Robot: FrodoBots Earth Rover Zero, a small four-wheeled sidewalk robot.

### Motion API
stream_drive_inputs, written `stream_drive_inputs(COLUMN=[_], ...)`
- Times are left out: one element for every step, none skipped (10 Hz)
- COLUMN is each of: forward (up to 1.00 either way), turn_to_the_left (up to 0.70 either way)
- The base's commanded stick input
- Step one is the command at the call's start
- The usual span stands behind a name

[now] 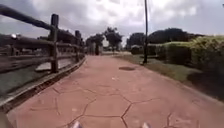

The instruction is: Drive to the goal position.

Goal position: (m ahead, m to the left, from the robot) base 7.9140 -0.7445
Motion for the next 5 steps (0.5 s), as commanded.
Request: stream_drive_inputs(forward=[0.70, 0.70, 0.70, 0.70, 0.70], turn_to_the_left=[0.00, -0.03, -0.09, -0.27, -0.33])
